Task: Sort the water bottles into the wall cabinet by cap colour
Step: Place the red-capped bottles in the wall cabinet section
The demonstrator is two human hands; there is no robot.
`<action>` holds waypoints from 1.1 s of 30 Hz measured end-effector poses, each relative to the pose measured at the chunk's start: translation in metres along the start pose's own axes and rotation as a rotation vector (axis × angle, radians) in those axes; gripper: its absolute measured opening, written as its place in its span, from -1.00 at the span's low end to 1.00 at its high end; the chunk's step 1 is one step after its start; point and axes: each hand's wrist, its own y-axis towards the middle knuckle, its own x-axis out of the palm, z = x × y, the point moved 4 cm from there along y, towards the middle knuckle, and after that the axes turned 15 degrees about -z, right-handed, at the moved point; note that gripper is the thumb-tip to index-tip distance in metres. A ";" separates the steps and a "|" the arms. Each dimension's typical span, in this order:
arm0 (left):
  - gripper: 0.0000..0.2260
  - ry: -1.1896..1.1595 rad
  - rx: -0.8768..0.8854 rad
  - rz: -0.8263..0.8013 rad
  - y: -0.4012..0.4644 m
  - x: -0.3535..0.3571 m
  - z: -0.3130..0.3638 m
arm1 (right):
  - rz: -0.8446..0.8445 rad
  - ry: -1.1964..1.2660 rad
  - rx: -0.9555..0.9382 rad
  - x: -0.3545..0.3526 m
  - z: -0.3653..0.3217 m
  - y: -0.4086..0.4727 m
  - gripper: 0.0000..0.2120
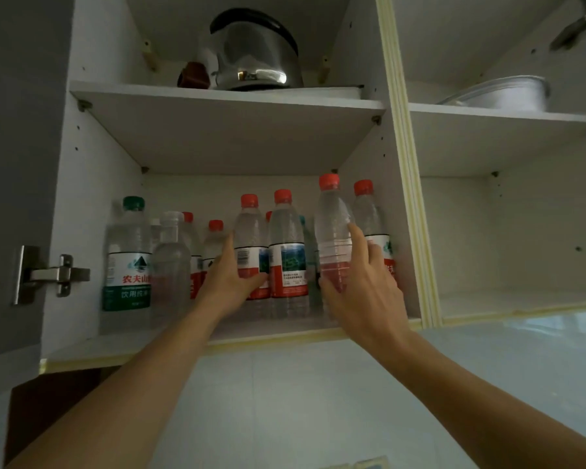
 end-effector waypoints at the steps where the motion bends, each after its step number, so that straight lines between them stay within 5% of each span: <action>1: -0.10 0.000 0.001 0.000 0.000 0.000 0.000 | 0.016 -0.026 0.007 -0.004 0.002 -0.003 -0.17; 11: -0.14 -0.025 0.013 -0.010 -0.006 0.006 0.001 | 0.101 -0.337 0.083 -0.028 0.009 -0.028 -0.23; 33: -0.18 0.015 -0.005 -0.014 -0.007 0.005 0.001 | 0.098 -0.407 0.145 -0.016 0.035 -0.018 -0.22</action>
